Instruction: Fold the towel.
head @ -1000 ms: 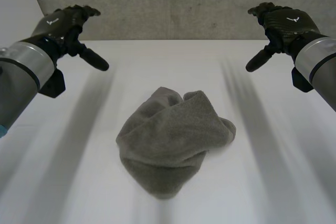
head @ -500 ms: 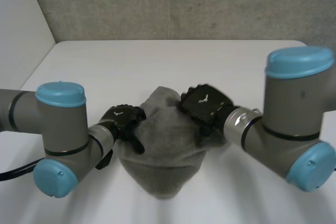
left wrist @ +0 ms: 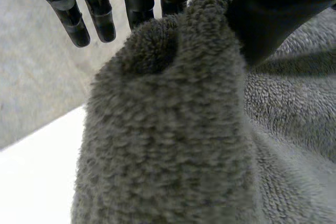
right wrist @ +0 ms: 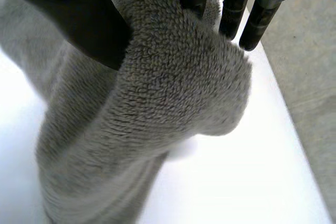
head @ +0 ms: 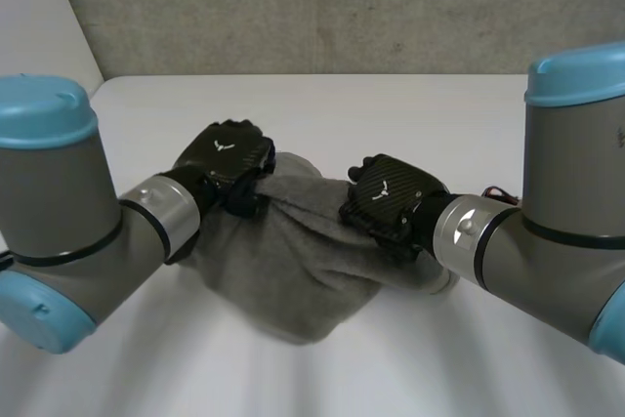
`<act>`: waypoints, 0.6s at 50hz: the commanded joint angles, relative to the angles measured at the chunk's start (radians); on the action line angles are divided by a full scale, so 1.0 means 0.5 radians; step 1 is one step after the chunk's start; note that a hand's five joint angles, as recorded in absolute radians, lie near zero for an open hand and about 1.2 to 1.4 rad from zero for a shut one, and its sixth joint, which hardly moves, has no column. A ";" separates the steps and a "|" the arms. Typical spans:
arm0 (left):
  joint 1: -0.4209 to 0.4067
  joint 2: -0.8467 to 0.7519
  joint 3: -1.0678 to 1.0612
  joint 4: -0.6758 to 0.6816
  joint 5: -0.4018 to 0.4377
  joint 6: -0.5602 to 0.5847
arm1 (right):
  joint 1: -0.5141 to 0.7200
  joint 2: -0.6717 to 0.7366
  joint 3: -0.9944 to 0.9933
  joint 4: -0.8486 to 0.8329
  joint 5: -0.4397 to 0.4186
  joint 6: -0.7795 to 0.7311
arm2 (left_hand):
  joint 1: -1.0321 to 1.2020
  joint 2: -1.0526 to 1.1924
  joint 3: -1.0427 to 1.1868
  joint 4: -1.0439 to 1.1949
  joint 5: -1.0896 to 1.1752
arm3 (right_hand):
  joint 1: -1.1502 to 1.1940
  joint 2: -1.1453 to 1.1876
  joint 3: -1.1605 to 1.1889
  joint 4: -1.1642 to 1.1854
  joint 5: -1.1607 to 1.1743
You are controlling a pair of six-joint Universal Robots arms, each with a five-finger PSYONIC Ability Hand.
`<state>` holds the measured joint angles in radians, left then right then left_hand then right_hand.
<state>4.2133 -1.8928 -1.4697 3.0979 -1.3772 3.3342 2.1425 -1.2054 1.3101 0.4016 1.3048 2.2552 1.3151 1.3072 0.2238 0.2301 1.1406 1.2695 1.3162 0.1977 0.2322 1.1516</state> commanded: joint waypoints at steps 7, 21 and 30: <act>0.016 0.432 -0.095 0.845 -0.280 -0.020 | -0.075 -0.647 0.312 -1.639 0.201 1.149 | 0.162 0.178 -0.099 -0.111 0.162 | 0.254 0.160 -0.046 -0.115 0.140; 0.025 0.847 -0.592 1.589 -0.084 -0.091 | -0.183 -0.676 0.350 -1.330 -0.189 1.034 | 0.162 0.178 -0.099 -0.111 0.162 | -1.200 -1.294 -0.046 -0.115 -1.314; 0.096 0.473 -0.561 0.825 -0.028 -0.075 | -0.146 -0.307 0.015 -0.245 -0.195 0.343 | -2.303 -2.287 -0.099 -0.111 -2.281 | -2.539 -2.632 -0.046 -0.115 -2.303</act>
<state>4.2382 -1.5367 -1.7698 3.7466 -1.4004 3.2908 2.0566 -1.4645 1.4134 -0.0221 1.2015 2.6303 0.4020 0.4166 0.2239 0.2301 0.2152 0.5369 0.5839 0.1978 0.2322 0.3420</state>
